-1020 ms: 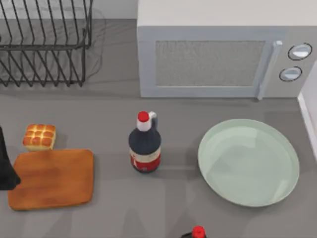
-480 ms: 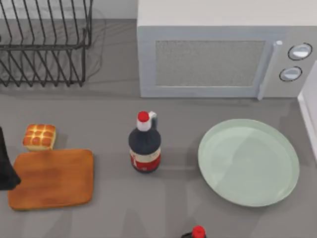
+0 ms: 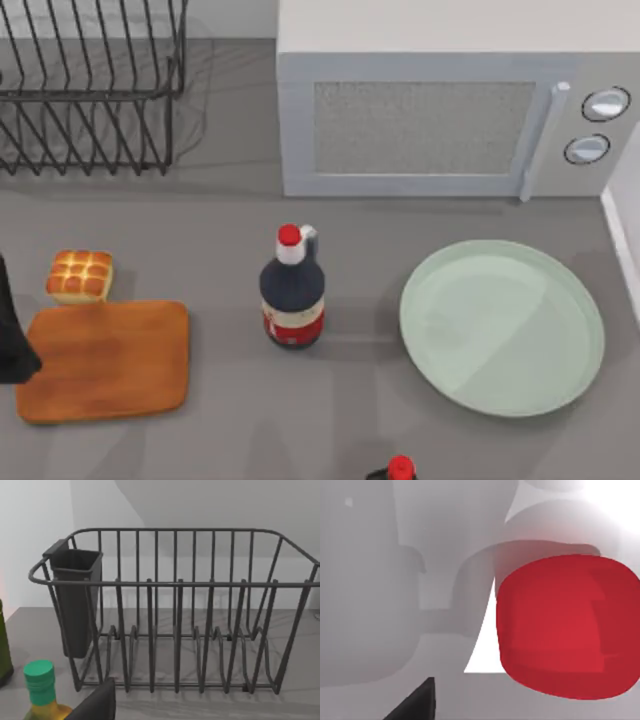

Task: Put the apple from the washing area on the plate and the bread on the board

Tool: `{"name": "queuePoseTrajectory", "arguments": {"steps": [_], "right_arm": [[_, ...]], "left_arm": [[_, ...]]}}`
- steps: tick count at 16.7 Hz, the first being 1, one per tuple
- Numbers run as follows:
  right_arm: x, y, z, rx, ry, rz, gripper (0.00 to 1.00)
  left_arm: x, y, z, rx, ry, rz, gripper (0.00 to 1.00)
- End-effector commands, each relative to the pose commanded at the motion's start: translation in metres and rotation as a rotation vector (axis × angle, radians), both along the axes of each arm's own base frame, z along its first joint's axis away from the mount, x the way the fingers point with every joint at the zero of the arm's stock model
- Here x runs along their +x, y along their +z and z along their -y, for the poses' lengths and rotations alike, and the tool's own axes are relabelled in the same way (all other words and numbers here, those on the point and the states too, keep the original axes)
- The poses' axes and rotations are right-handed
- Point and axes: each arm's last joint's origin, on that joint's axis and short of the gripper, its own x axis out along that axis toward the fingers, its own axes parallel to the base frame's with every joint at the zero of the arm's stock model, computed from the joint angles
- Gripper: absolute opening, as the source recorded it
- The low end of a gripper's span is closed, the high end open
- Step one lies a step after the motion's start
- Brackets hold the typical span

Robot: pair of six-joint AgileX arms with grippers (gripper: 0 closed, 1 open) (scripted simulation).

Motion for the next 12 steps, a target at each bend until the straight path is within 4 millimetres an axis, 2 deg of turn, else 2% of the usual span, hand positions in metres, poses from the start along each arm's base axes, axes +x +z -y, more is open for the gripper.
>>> {"name": "queuePoseTrajectory", "arguments": {"steps": [4, 6, 11, 12], "right_arm": [[-0.003, -0.059, 0.000, -0.004, -0.002, 0.011, 1.00], [-0.007, -0.078, -0.001, -0.001, -0.002, 0.002, 1.00], [-0.008, -0.083, -0.002, 0.001, -0.003, -0.002, 1.00], [-0.008, -0.083, -0.002, 0.001, -0.003, -0.002, 0.92]], "left_arm": [[0.000, 0.000, 0.000, 0.000, 0.000, 0.000, 1.00], [0.000, 0.000, 0.000, 0.000, 0.000, 0.000, 1.00], [0.000, 0.000, 0.000, 0.000, 0.000, 0.000, 1.00], [0.000, 0.000, 0.000, 0.000, 0.000, 0.000, 1.00]]}}
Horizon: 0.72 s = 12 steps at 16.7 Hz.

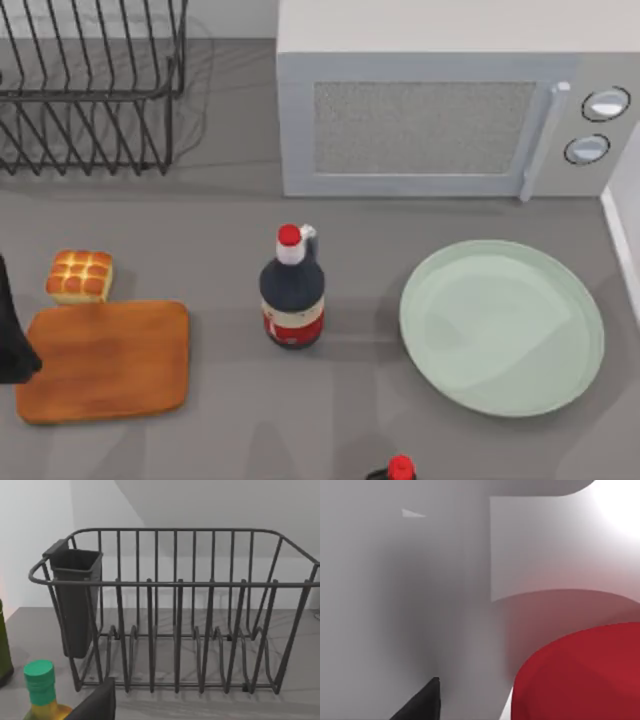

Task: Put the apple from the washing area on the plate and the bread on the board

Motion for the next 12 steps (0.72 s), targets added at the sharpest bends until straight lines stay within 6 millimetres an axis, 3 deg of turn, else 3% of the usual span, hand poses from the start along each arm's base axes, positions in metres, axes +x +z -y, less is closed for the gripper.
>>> {"name": "queuePoseTrajectory", "arguments": {"steps": [12], "right_arm": [[0.0000, 0.0000, 0.0000, 0.000, 0.000, 0.000, 0.02]], "left_arm": [[0.0000, 0.0000, 0.0000, 0.000, 0.000, 0.000, 1.00]]}}
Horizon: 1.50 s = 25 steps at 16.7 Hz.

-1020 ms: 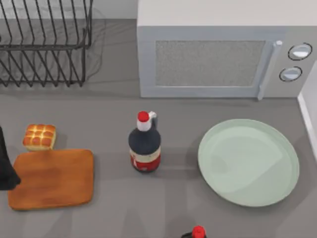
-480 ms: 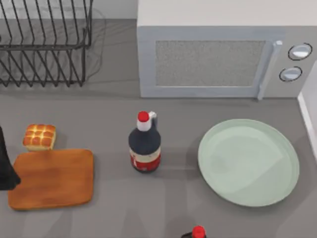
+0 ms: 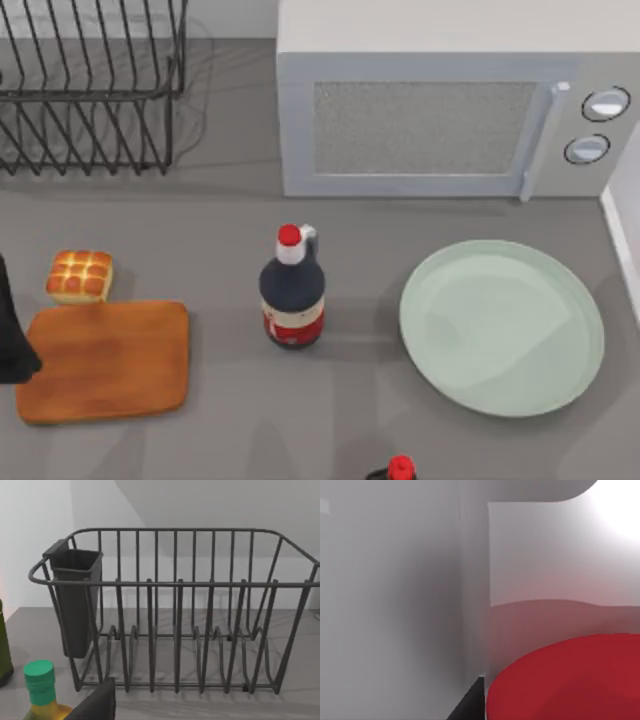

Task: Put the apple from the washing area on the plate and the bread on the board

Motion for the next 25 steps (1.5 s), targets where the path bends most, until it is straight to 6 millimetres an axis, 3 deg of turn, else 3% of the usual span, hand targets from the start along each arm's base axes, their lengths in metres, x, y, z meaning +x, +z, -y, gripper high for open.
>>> {"name": "queuePoseTrajectory", "arguments": {"steps": [8, 9, 12, 19, 25], "right_arm": [[0.000, 0.000, 0.000, 0.000, 0.000, 0.000, 0.00], [0.006, 0.026, 0.001, -0.001, -0.007, 0.047, 0.00], [0.008, 0.040, 0.002, -0.002, -0.007, 0.052, 0.00], [0.006, 0.122, 0.001, 0.000, -0.007, 0.044, 0.00], [0.007, 0.130, -0.001, -0.002, -0.007, 0.056, 0.00]], "left_arm": [[0.000, 0.000, 0.000, 0.000, 0.000, 0.000, 1.00], [0.000, 0.000, 0.000, 0.000, 0.000, 0.000, 1.00], [0.000, 0.000, 0.000, 0.000, 0.000, 0.000, 1.00], [0.000, 0.000, 0.000, 0.000, 0.000, 0.000, 1.00], [0.000, 0.000, 0.000, 0.000, 0.000, 0.000, 1.00]]}}
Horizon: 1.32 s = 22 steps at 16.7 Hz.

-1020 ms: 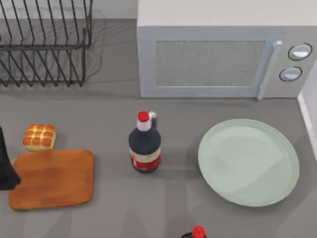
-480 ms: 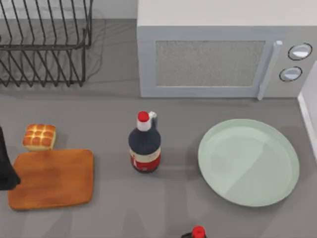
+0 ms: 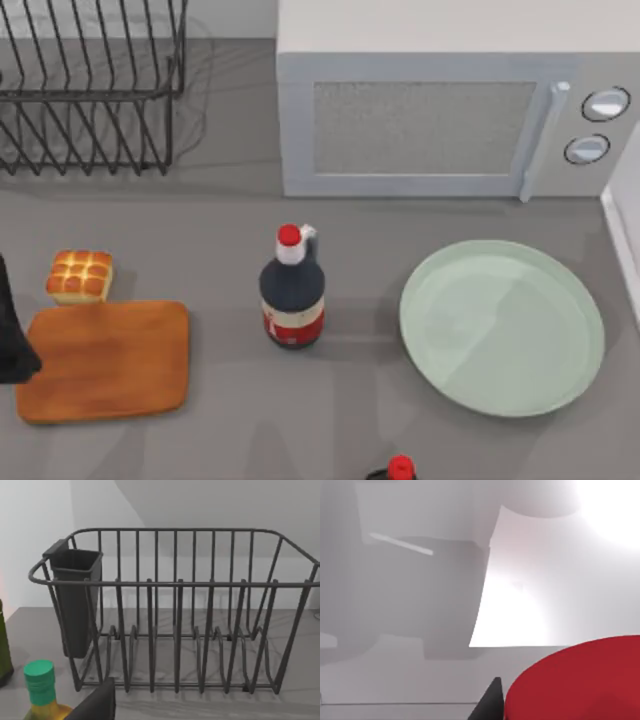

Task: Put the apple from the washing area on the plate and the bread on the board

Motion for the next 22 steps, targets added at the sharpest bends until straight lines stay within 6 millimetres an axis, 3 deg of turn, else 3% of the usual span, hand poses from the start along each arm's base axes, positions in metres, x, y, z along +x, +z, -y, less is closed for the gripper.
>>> {"name": "queuePoseTrajectory", "arguments": {"steps": [5, 15, 22], "right_arm": [[0.000, 0.025, -0.040, 0.022, 0.010, -0.012, 0.00], [-0.043, 0.051, -0.181, 0.013, 0.014, -0.224, 0.00], [-0.061, 0.080, -0.267, -0.015, 0.012, -0.132, 0.00]], "left_arm": [[0.000, 0.000, 0.000, 0.000, 0.000, 0.000, 1.00], [0.000, 0.000, 0.000, 0.000, 0.000, 0.000, 1.00], [0.000, 0.000, 0.000, 0.000, 0.000, 0.000, 1.00]]}}
